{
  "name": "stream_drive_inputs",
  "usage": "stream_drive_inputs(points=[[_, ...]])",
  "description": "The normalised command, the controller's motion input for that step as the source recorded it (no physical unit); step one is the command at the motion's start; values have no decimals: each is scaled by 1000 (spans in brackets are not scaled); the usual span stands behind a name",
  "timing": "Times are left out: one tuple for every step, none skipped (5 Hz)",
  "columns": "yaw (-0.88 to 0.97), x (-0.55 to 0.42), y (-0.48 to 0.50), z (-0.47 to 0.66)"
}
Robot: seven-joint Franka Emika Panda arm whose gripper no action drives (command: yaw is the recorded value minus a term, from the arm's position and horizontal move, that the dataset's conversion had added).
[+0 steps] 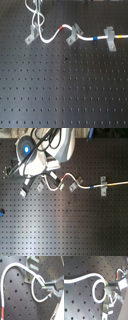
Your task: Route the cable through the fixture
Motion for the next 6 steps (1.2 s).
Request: stream_drive_inputs(points=[[0, 290, -56, -167], [263, 24, 312, 1], [466, -64, 556, 163], [77, 173, 5, 81], [-483, -447, 13, 449], [-560, -466, -50, 380]])
